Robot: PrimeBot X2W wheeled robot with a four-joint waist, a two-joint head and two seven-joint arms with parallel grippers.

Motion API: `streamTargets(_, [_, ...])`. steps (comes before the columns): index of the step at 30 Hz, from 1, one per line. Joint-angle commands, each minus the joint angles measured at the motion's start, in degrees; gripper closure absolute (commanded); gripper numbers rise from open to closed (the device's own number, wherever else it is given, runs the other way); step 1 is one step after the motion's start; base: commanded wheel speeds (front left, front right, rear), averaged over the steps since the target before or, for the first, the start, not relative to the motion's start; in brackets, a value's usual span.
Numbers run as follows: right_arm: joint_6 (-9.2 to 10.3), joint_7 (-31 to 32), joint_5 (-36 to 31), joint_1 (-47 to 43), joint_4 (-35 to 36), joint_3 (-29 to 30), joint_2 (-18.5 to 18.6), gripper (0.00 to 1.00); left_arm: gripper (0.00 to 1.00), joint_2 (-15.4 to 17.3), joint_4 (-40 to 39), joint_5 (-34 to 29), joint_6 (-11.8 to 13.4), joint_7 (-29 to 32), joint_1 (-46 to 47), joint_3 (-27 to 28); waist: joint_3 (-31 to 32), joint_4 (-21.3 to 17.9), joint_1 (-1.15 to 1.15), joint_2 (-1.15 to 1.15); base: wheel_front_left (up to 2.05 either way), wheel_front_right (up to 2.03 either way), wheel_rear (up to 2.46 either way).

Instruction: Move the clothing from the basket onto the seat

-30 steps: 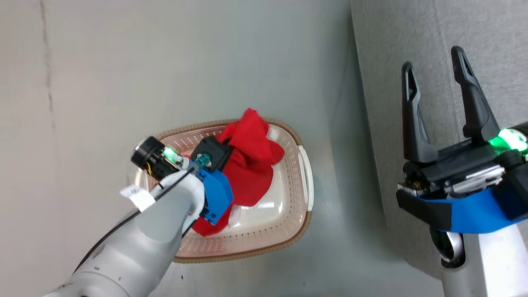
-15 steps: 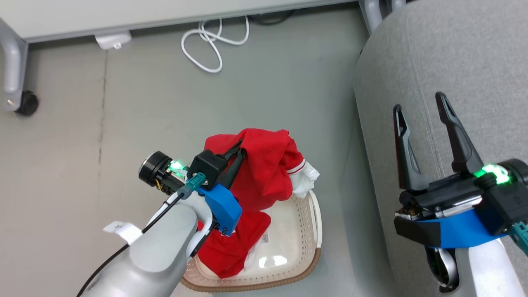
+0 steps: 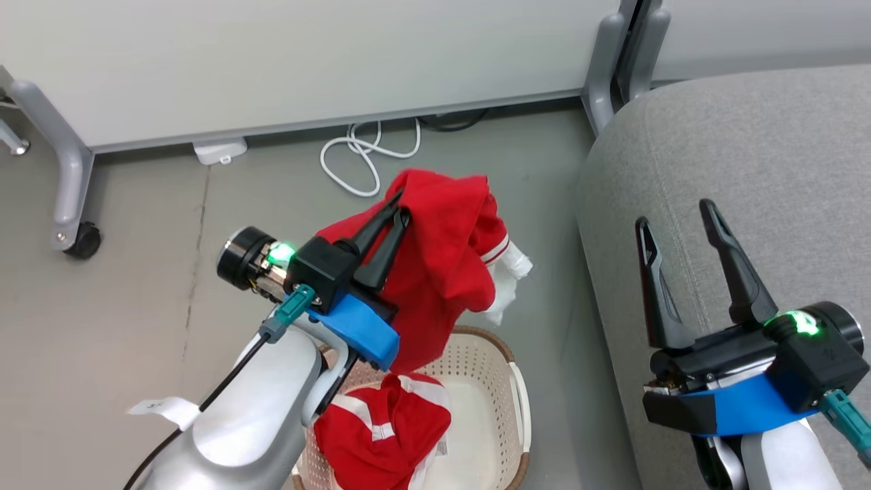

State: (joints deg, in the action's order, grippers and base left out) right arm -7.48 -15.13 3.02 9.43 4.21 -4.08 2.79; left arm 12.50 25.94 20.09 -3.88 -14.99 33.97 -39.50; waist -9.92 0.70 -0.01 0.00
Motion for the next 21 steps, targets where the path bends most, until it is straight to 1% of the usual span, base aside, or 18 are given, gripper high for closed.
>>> streamTargets(1, [-0.03,0.0,0.4,-1.1,-0.3,-0.1,0.2,0.0,1.0,0.3,-1.3,-0.4,0.2,-0.3,-0.9,0.9,0.7,-0.3,0.01,0.0,0.0,0.0,0.0])
streamTargets(10, [-0.03,0.0,1.0,-2.6,-0.4,-0.6,0.2,0.0,1.0,0.6,-9.4,-2.6,0.4,-0.3,-1.0,4.8,2.6,-0.8,0.01,0.0,0.0,0.0,0.0])
streamTargets(16, [-0.03,0.0,1.1,-2.8,-0.4,-1.0,0.2,0.0,1.0,0.8,-11.7,-3.7,0.1,-0.3,-1.6,4.8,3.5,-1.3,0.01,0.0,0.0,0.0,0.0])
streamTargets(21, [-0.03,0.0,-0.1,-1.4,0.0,-2.7,0.6,0.0,1.0,0.9,-12.5,-4.0,-0.1,-0.3,-1.9,4.8,3.6,-1.4,0.01,0.0,0.0,0.0,0.0])
